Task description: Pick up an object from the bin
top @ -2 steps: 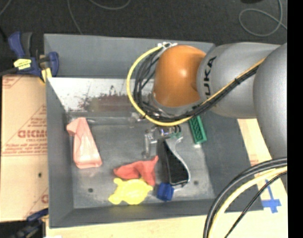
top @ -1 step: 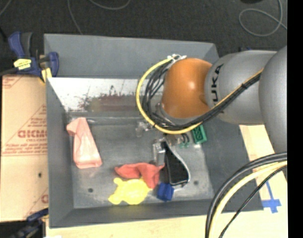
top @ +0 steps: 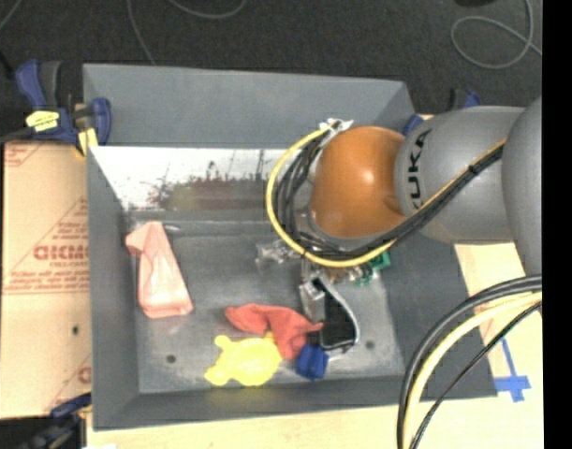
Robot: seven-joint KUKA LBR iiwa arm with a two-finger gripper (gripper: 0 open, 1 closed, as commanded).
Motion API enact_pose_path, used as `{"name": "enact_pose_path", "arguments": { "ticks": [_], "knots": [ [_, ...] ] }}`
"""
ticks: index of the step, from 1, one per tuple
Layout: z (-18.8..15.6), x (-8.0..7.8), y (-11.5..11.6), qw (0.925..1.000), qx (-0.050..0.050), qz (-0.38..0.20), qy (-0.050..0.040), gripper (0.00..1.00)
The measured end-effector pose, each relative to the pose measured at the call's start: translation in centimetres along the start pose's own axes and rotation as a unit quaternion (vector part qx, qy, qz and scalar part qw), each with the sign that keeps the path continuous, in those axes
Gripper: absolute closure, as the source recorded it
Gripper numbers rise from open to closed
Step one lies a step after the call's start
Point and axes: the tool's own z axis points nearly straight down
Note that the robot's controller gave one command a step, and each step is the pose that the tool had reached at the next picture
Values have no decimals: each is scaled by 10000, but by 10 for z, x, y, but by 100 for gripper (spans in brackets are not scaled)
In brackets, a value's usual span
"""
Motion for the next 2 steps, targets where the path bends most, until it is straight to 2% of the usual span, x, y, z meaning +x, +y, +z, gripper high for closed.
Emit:
{"name": "enact_pose_path", "arguments": {
  "ticks": [1, 2],
  "knots": [
    [9, 42, 11, 9982, 6, 605, -42, 0],
    [12, 53, 26, 9975, 20, 702, -93, 0]
  ]
}}
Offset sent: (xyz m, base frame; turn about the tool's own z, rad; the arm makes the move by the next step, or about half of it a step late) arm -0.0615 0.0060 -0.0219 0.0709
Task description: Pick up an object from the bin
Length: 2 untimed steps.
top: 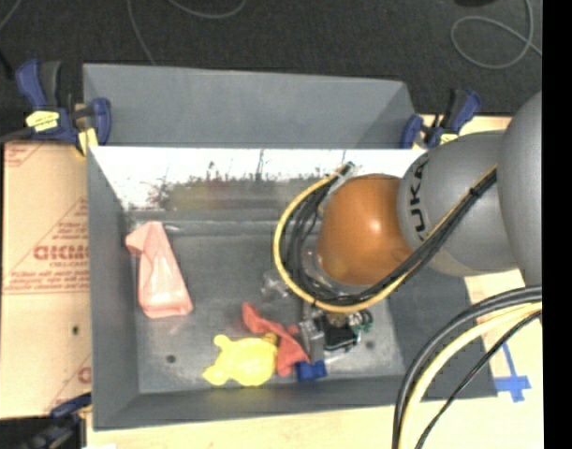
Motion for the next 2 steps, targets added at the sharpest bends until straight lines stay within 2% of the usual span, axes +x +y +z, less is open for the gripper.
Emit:
{"name": "enact_pose_path", "arguments": {
  "ticks": [1, 2],
  "knots": [
    [8, -9, 10, 9890, -14, -1479, 15, 100],
    [8, -9, 10, 9891, -15, -1474, 15, 100]
  ]
}}
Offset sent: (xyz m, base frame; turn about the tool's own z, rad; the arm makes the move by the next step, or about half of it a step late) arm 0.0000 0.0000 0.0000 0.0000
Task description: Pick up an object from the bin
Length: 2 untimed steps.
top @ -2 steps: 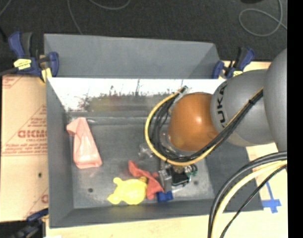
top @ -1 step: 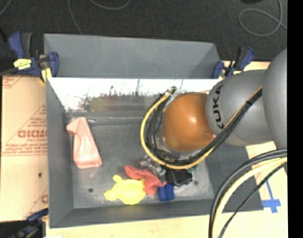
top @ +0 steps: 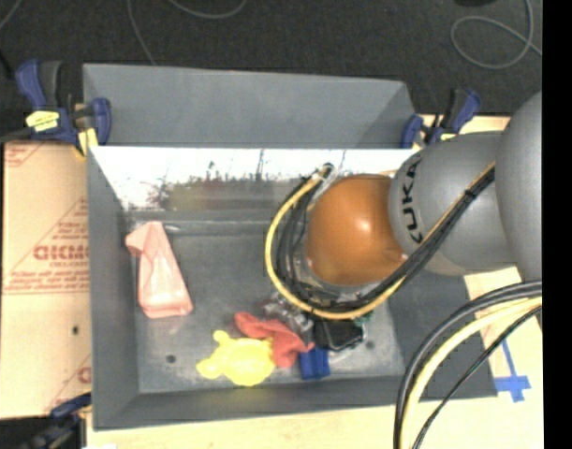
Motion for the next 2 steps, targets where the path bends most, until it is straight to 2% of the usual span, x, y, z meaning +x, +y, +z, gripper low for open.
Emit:
{"name": "enact_pose_path", "arguments": {
  "ticks": [1, 2],
  "knots": [
    [-27, -1, -3, 9999, 2, 101, -4, 100],
    [-49, -11, -1, 9999, 9, 117, -14, 100]
  ]
}}
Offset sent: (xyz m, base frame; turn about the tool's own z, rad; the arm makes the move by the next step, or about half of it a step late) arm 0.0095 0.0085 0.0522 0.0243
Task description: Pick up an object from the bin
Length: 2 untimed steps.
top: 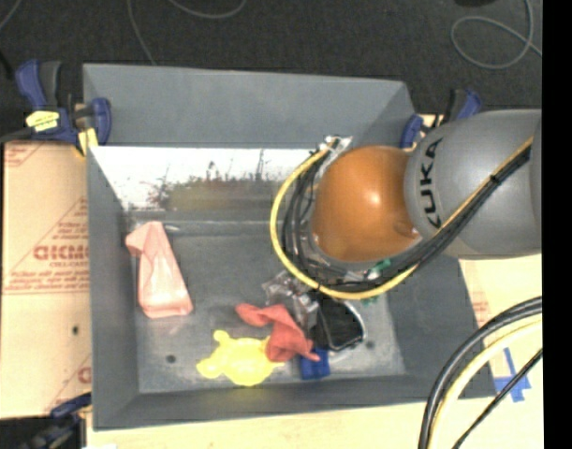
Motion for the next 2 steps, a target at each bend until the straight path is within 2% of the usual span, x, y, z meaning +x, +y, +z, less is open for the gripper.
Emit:
{"name": "enact_pose_path", "arguments": {
  "ticks": [1, 2],
  "knots": [
    [-10, -5, -9, 9997, 3, -241, -10, 100],
    [-27, -15, -6, 9997, 10, -233, -15, 100]
  ]
}}
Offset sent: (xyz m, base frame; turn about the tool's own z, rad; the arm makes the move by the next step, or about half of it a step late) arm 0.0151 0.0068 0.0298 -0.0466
